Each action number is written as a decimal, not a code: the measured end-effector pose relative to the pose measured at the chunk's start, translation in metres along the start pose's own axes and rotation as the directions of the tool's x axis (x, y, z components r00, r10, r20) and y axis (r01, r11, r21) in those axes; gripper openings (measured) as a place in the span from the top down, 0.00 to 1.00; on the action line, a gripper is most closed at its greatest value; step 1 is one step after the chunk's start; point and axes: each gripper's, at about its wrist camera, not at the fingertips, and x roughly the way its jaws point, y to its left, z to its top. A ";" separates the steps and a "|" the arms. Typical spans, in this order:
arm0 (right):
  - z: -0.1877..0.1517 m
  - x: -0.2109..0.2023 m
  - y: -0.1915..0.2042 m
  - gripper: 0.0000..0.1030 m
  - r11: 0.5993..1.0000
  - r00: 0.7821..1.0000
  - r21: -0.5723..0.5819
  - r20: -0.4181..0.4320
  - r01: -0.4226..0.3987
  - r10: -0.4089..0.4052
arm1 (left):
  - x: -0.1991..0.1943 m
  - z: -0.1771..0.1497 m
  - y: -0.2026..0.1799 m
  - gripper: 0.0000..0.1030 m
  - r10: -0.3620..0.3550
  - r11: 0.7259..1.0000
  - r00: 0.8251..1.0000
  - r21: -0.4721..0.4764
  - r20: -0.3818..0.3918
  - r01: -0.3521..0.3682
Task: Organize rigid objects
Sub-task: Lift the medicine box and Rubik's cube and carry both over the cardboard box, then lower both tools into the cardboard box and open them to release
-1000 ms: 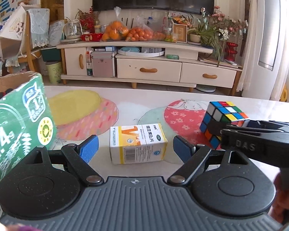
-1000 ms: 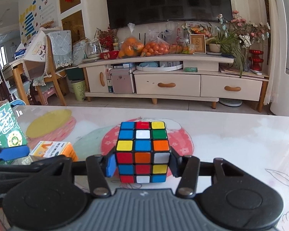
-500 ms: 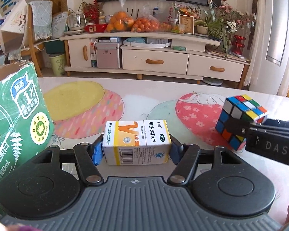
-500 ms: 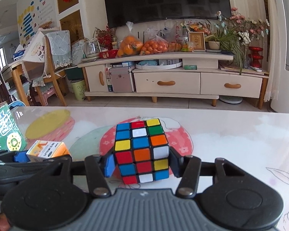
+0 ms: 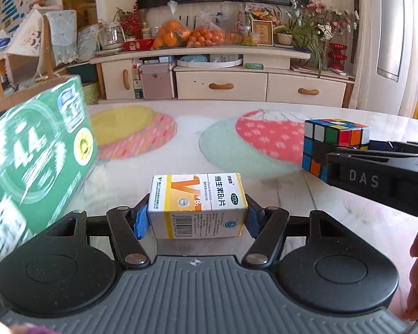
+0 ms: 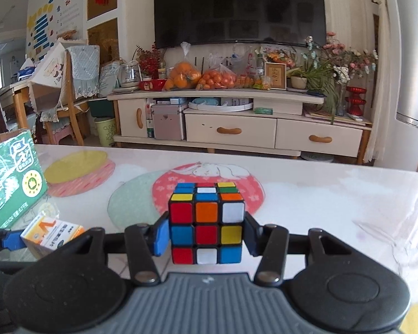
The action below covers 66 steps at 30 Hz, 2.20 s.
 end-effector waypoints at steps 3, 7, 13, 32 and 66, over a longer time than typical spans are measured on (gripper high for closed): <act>-0.010 -0.020 0.003 0.51 1.000 1.000 0.001 0.012 0.025 -0.025 | -0.014 -0.011 -0.002 0.22 0.002 1.000 1.000 0.010 0.003 -0.002; -0.023 -0.045 0.009 0.51 0.998 0.998 -0.016 0.030 0.064 -0.064 | -0.030 -0.023 -0.001 0.22 0.005 1.000 1.000 0.016 0.008 -0.005; -0.040 -0.074 0.018 0.51 0.996 0.996 -0.023 0.001 0.086 -0.086 | -0.057 -0.043 0.006 0.22 0.010 0.999 1.000 0.046 0.021 -0.011; -0.067 -0.189 0.061 0.51 0.995 0.996 -0.058 -0.013 0.087 -0.088 | -0.168 -0.065 0.028 0.22 -0.051 0.997 0.994 0.070 0.097 0.044; 0.044 -0.179 0.236 0.50 0.920 0.955 -0.269 -0.007 -0.286 0.295 | -0.215 -0.002 0.195 0.21 0.187 0.976 0.977 -0.131 0.101 -0.173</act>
